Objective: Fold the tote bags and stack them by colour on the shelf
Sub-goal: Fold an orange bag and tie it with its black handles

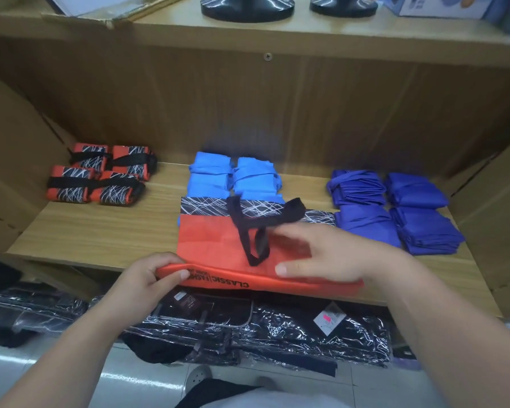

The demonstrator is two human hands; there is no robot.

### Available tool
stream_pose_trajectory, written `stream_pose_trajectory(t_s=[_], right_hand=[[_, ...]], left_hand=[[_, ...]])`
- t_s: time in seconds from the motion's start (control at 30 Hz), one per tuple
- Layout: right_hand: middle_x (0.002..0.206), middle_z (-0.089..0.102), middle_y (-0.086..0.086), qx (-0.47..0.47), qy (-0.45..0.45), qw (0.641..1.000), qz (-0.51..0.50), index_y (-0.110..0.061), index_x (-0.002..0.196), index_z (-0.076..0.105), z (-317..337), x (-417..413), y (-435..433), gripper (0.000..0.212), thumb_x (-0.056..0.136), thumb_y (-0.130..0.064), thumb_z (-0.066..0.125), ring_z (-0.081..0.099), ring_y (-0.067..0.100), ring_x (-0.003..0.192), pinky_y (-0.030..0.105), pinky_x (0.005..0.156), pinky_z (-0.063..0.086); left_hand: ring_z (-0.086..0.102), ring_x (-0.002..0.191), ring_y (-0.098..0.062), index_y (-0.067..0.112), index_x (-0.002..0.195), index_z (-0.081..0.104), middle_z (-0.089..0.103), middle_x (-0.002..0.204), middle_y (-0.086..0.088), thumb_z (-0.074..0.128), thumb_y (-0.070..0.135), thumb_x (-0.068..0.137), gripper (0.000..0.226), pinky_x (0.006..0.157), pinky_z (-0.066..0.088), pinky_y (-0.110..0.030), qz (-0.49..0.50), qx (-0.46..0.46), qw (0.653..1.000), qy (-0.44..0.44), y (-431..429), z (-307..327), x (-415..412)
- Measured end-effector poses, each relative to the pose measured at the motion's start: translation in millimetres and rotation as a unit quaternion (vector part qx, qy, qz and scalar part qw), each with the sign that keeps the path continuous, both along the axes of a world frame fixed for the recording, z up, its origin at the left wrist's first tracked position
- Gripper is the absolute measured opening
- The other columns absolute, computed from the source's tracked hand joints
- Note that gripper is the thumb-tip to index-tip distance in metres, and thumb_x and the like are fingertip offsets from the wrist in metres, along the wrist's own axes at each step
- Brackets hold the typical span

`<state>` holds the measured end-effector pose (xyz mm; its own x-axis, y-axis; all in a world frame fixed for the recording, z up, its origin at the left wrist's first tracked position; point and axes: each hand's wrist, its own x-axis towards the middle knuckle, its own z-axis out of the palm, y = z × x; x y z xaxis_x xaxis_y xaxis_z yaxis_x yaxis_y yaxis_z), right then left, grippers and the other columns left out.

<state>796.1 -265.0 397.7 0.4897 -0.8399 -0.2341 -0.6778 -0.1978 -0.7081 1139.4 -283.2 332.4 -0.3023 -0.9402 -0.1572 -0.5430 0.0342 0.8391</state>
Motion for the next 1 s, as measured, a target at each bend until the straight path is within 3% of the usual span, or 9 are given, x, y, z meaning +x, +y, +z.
stream_pose_trajectory(t_s=[0.1, 0.23, 0.33, 0.43, 0.53, 0.63, 0.77, 0.87, 1.0], right_hand=[[0.149, 0.045, -0.018, 0.040, -0.073, 0.995, -0.057, -0.045, 0.143, 0.038, 9, 4, -28, 0.062, 0.095, -0.022, 0.070, 0.041, -0.003, 0.139, 0.022, 0.119, 0.030], [0.162, 0.029, -0.008, -0.008, -0.025, 0.987, -0.159, -0.026, 0.160, 0.023, 1, -5, -68, 0.077, 0.097, -0.022, 0.066, 0.027, 0.004, 0.147, 0.031, 0.123, 0.024], [0.143, 0.053, -0.005, -0.054, -0.111, 0.946, -0.300, -0.014, 0.148, 0.048, 2, -12, -81, 0.052, 0.099, -0.016, 0.062, 0.048, 0.005, 0.128, 0.017, 0.103, 0.037], [0.112, 0.072, -0.006, -0.141, -0.145, 0.912, -0.356, -0.026, 0.114, 0.071, -1, -25, -77, 0.019, 0.097, -0.020, 0.064, 0.064, 0.009, 0.100, 0.031, 0.091, 0.050], [0.094, 0.073, -0.007, -0.179, -0.151, 0.906, -0.354, -0.033, 0.095, 0.073, -5, -34, -53, 0.009, 0.094, -0.031, 0.064, 0.066, 0.018, 0.091, 0.040, 0.084, 0.052], [0.096, 0.075, -0.012, -0.183, -0.166, 0.912, -0.327, -0.034, 0.094, 0.072, -9, -39, -16, 0.009, 0.094, -0.037, 0.063, 0.069, 0.013, 0.096, 0.034, 0.088, 0.053], [0.106, 0.070, -0.017, -0.160, -0.022, 0.956, -0.245, -0.035, 0.107, 0.070, -40, -44, 22, 0.013, 0.094, -0.035, 0.068, 0.062, 0.000, 0.102, 0.025, 0.094, 0.048], [0.116, 0.067, -0.008, -0.162, 0.076, 0.958, -0.226, -0.025, 0.122, 0.068, -61, -42, 29, 0.031, 0.093, -0.036, 0.069, 0.062, 0.012, 0.110, 0.032, 0.099, 0.047], [0.096, 0.067, -0.007, -0.173, 0.072, 0.957, -0.224, -0.024, 0.102, 0.065, -59, -36, 29, 0.012, 0.093, -0.032, 0.069, 0.062, 0.018, 0.092, 0.037, 0.084, 0.049]], left_hand=[[0.055, 0.060, -0.032, 0.040, 0.096, 0.075, 0.072, 0.083, -0.002, 0.071, 0.026, 0.092, 0.015, 0.058, 0.042, -0.031, 0.003, 0.017, 1.000, -0.001, -2, 2, 2], [0.049, 0.053, -0.003, 0.024, 0.091, 0.075, 0.065, 0.067, 0.011, 0.071, 0.023, 0.092, 0.004, 0.051, 0.038, -0.017, 0.007, 0.015, 1.000, -0.005, -7, 4, -2], [0.049, 0.053, -0.005, 0.018, 0.088, 0.070, 0.062, 0.064, 0.010, 0.074, 0.024, 0.090, 0.007, 0.052, 0.038, -0.020, 0.036, 0.010, 0.999, -0.005, -13, 3, -9], [0.060, 0.060, -0.016, 0.027, 0.090, 0.067, 0.069, 0.074, 0.006, 0.076, 0.027, 0.089, 0.008, 0.060, 0.046, -0.030, 0.067, -0.004, 0.997, -0.025, -21, -1, -15], [0.053, 0.053, -0.017, 0.028, 0.089, 0.066, 0.067, 0.072, -0.009, 0.076, 0.027, 0.088, 0.011, 0.054, 0.043, -0.026, 0.096, -0.033, 0.994, -0.042, -24, -10, -22], [0.052, 0.056, -0.014, 0.027, 0.087, 0.063, 0.061, 0.065, -0.003, 0.073, 0.029, 0.089, 0.011, 0.056, 0.042, -0.027, 0.111, -0.062, 0.989, -0.076, -24, -14, -29], [0.057, 0.069, -0.025, 0.027, 0.094, 0.060, 0.063, 0.073, -0.003, 0.068, 0.034, 0.093, 0.011, 0.062, 0.041, -0.034, 0.114, -0.083, 0.980, -0.143, -30, -16, -33], [0.057, 0.073, -0.026, 0.026, 0.097, 0.060, 0.062, 0.074, 0.001, 0.066, 0.033, 0.095, 0.010, 0.065, 0.038, -0.034, 0.095, -0.101, 0.974, -0.178, -34, -13, -34], [0.058, 0.075, -0.025, 0.026, 0.097, 0.058, 0.065, 0.079, 0.000, 0.063, 0.033, 0.097, 0.008, 0.065, 0.041, -0.035, 0.076, -0.085, 0.977, -0.182, -36, -10, -30]])
